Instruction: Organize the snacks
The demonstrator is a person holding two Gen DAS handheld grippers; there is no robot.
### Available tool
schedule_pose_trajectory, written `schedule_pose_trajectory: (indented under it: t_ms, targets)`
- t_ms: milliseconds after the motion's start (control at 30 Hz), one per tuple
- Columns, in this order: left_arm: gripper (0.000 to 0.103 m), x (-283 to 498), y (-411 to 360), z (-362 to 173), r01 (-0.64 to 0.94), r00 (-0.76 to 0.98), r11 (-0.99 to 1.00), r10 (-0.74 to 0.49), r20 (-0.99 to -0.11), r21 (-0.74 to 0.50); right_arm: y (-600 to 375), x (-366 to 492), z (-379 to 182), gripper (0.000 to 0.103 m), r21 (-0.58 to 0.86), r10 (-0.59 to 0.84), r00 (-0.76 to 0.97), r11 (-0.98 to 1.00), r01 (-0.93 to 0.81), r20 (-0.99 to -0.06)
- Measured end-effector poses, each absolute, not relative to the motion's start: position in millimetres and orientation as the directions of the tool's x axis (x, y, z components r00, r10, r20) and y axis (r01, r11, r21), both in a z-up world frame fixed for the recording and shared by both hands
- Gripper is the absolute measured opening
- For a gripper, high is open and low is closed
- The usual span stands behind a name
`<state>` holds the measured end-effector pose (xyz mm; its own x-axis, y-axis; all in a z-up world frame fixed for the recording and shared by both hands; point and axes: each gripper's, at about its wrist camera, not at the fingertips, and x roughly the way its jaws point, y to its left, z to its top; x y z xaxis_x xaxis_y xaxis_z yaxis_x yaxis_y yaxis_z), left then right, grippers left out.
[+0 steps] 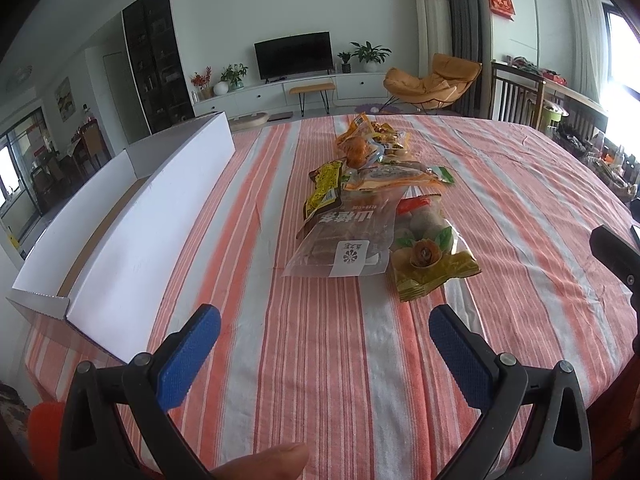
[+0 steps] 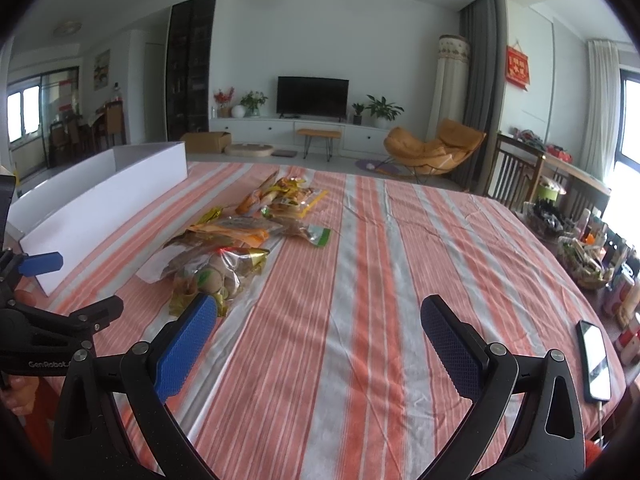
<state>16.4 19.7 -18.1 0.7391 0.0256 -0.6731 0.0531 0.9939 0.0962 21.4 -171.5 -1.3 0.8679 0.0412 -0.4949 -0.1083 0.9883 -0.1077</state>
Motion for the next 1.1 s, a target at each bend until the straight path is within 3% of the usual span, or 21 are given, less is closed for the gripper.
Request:
schedule_pose_trajectory:
  t_ms: [400,667,1100]
  targets:
    - [0.103,23.6,26.4,-27.7,0.042,0.715,0.995,0.035,-0.698,0.094,-172.0,22.1,-4.1,0.103,-0.111,0.038,0.867,0.988,-0.107,-0.498]
    - [0.103,45.2,57.1,-67.7,-0.001,0.601,0.999,0.033,-0.799,0.04,-172.1,24.3,-9.0,0.103,-0.109,0.044,0.856,0.987,-0.116,-0.514]
    - [0.103,59.7,70.3,-91.4,-0.008,0.553,0.999,0.032,-0.832,0.034,-113.2,104.7,-47.9,0.103,0.074,0.279,0.592,0.936,-0.345,-0.756]
